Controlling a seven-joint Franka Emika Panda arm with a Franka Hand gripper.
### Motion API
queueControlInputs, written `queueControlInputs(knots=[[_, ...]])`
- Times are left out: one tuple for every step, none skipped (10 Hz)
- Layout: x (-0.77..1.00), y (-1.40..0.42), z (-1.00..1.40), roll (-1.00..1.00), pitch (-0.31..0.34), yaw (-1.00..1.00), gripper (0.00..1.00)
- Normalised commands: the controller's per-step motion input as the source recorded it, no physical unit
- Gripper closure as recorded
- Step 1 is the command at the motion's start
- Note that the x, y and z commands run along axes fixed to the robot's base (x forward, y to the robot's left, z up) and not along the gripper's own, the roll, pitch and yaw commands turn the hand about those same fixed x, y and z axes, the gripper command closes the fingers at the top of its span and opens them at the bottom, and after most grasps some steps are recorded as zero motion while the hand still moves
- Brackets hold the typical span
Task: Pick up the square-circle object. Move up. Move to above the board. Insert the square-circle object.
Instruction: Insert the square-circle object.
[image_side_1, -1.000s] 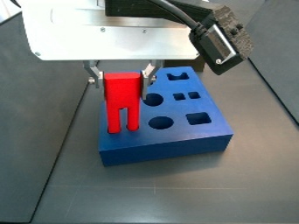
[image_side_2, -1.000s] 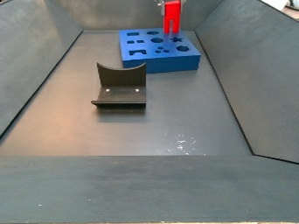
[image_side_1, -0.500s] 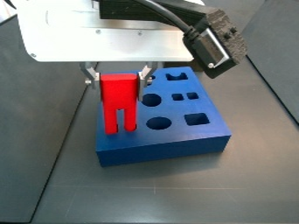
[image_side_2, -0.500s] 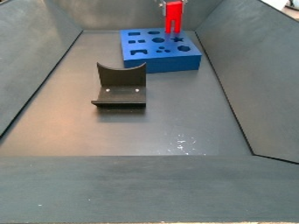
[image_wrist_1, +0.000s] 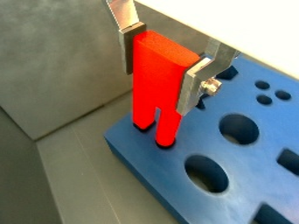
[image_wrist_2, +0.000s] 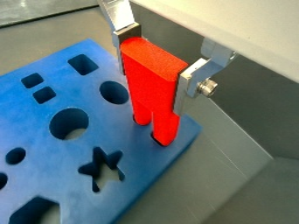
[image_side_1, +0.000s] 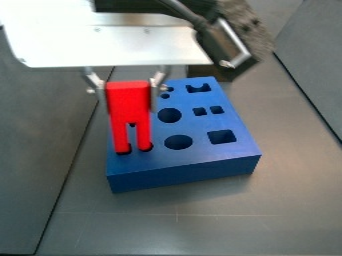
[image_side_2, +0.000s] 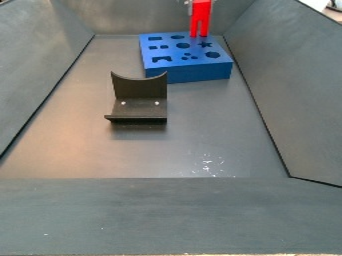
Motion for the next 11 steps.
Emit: queueControlInputs(knots=[[-0.16,-0.27,-0.46,0.41,-0.151,0.0,1.0],[-0.14,-0.24,-0.45,0.43,-0.147,0.0,1.0],[0.0,-0.17,-0.43,0.38,-0.096,0.0,1.0],[0.1,0.02,0.0,0.05,0.0,0.0,1.0],[0.15,0.36,0.15,-0.09,0.011,0.03,1.0],[0.16,0.23,0.08,-0.06,0.026,0.0,1.0],[0.06,0.0,0.0,0.0,0.007,0.0,1.0],[0.0,0.0,0.0,0.03,0.0,0.0,1.0],[-0.01,-0.15,-0.04,0.12,0.0,0.0,1.0],[0.0,-0.11,0.0,0.08,0.0,0.0,1.0],[0.0,-0.01,0.0,0.03,0.0,0.0,1.0]])
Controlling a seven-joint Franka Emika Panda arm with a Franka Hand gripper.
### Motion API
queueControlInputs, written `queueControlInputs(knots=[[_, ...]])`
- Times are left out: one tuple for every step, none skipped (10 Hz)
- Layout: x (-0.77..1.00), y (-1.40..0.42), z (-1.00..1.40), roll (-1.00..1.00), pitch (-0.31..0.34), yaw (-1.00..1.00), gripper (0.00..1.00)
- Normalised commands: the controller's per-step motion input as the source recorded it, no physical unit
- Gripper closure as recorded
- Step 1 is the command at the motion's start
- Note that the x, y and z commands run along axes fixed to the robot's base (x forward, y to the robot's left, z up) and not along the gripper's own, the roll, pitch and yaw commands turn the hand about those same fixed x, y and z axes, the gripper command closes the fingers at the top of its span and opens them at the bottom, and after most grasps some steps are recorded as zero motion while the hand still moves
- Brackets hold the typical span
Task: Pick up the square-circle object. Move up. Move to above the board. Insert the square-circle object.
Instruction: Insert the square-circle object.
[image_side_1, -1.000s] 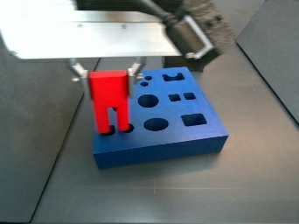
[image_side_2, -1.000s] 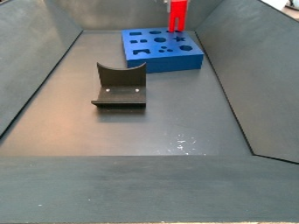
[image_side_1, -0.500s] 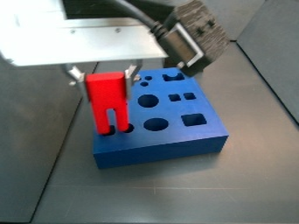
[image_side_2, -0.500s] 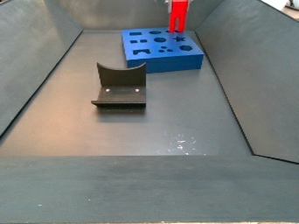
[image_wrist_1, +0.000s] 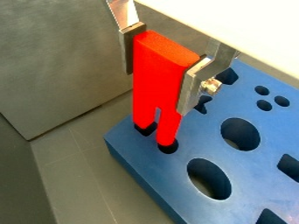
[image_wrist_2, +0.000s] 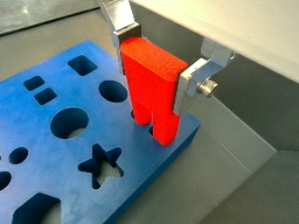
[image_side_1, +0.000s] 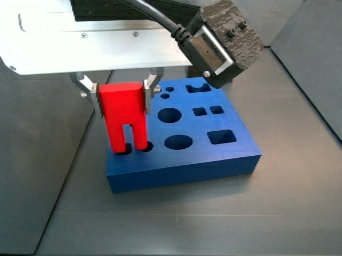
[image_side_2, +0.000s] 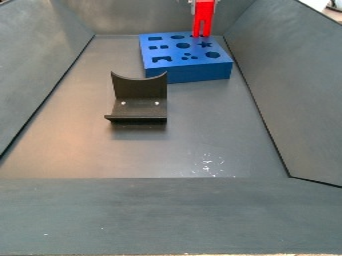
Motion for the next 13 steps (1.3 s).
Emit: queueControlInputs(knots=[[0.1,-0.02,0.0,0.05,0.02,0.0,1.0],[0.28,0.0,0.0,0.0,0.057,0.0,1.0],[0.16,0.0,0.0,0.0,0.039,0.0,1.0],[0.22,-0.01,0.0,0.01,0.044,0.0,1.0],[0.22,-0.03,0.0,0.04,0.049,0.0,1.0],[0.13,0.0,0.0,0.0,0.029,0.0,1.0],[0.09,0.0,0.0,0.0,0.024,0.0,1.0],[0.02,0.0,-0.02,0.05,0.02,0.0,1.0],[0.0,0.0,-0.11,0.1,0.001,0.0,1.0],[-0.06,-0.01,-0.13,0.14,0.0,0.0,1.0],[0.0,0.0,0.0,0.0,0.0,0.0,1.0],[-0.05,-0.15,-0.07,0.09,0.0,0.0,1.0],[-0.03,-0.09,-0.06,0.04,0.0,0.0,1.0]])
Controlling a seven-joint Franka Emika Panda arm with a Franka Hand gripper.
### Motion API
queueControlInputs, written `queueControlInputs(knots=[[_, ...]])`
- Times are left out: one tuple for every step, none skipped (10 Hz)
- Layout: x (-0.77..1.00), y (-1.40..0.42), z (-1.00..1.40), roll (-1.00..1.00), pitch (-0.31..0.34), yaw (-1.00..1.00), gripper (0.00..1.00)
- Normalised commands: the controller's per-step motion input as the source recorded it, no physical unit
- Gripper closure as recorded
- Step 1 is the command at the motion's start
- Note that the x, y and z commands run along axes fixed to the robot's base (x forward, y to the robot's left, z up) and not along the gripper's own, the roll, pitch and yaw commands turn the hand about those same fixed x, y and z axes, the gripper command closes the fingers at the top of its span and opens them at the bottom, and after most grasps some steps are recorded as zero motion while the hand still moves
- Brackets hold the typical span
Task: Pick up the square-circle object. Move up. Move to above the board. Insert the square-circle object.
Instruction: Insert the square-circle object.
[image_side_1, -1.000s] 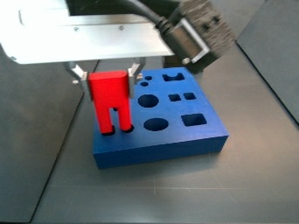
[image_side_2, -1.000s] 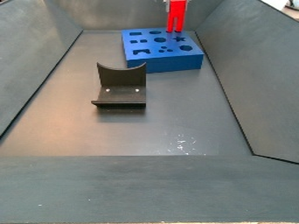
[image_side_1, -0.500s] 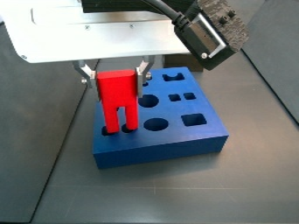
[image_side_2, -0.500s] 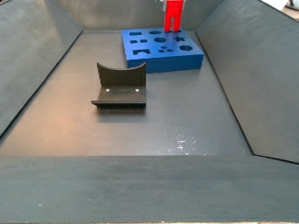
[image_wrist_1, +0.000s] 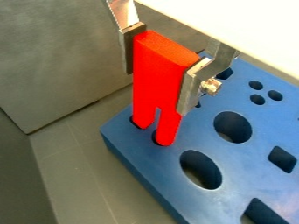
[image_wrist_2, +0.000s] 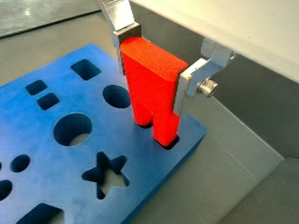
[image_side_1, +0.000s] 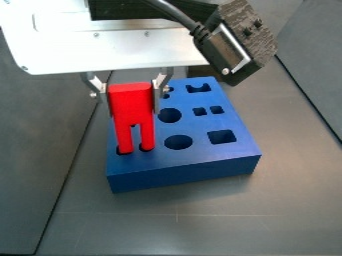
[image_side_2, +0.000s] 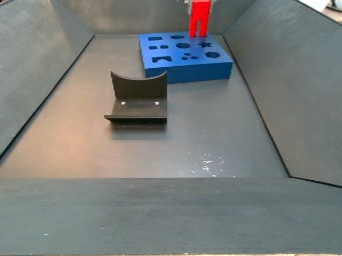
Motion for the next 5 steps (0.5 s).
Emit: queueControlInputs(knots=[[0.0,-0.05,0.0,0.01,0.0,0.0,1.0],[0.0,0.0,-0.03,0.0,0.0,0.0,1.0],[0.0,0.06,-0.13,0.0,0.0,0.0,1.0],[0.0,0.06,-0.15,0.0,0.0,0.0,1.0],[0.0,0.04,-0.12,0.0,0.0,0.0,1.0]])
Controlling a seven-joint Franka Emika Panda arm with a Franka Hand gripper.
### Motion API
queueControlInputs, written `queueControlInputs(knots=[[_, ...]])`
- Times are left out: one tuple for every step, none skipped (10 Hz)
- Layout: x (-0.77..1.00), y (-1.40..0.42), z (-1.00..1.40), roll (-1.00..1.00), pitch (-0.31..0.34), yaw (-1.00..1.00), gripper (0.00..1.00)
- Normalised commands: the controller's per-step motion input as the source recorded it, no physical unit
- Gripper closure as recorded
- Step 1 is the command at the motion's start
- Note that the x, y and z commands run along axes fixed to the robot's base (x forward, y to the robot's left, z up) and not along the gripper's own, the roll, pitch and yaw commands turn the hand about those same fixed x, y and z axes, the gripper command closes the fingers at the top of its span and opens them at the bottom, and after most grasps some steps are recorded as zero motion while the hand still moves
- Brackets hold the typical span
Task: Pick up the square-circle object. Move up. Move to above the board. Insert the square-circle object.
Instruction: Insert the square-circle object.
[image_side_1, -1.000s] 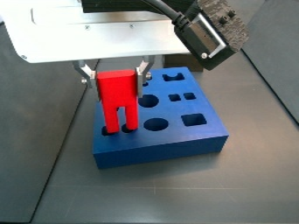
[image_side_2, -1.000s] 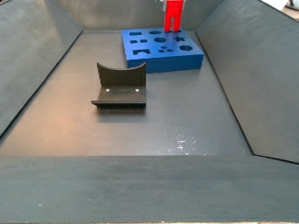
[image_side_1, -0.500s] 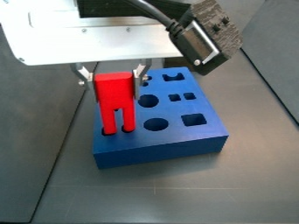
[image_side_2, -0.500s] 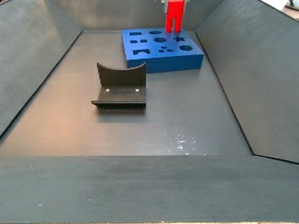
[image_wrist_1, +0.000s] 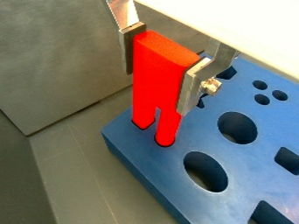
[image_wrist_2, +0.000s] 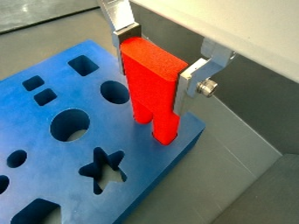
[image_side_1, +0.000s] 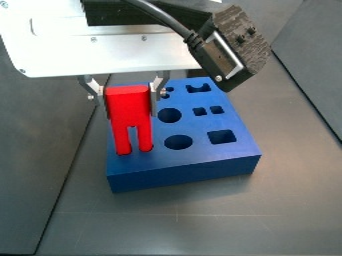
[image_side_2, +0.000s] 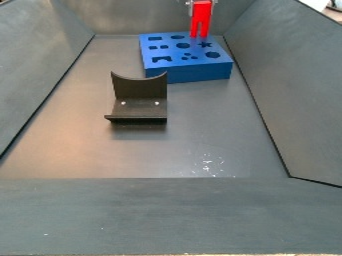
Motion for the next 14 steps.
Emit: queueControlInputs(knots=[[0.0,0.0,-0.02,0.0,0.0,0.0,1.0],[0.0,-0.01,-0.01,0.0,-0.019,0.0,1.0],[0.0,-0.1,-0.26,0.22,-0.02,0.07,1.0],[0.01,0.0,-0.28,0.38,0.0,0.2,1.0],[0.03,0.11,-0.27,0.35,0.0,0.24,1.0],[0.03,0.15,-0.25,0.25,0.0,0.21,1.0],[0.05,0.12,-0.28,0.19,0.0,0.17,1.0],[0.09,0.0,-0.4,0.23,0.0,0.16,1.0],[0.15,0.0,-0.54,0.21,-0.011,0.13,1.0],[0.18,-0.08,-0.68,0.16,-0.021,0.07,1.0],[0.23,-0.11,-0.76,0.09,-0.034,0.04,1.0],[0.23,-0.14,-0.83,0.07,-0.043,0.02,1.0],[0.21,-0.19,-0.93,0.08,-0.057,0.0,1.0],[0.21,-0.19,-0.99,0.05,-0.069,0.0,1.0]])
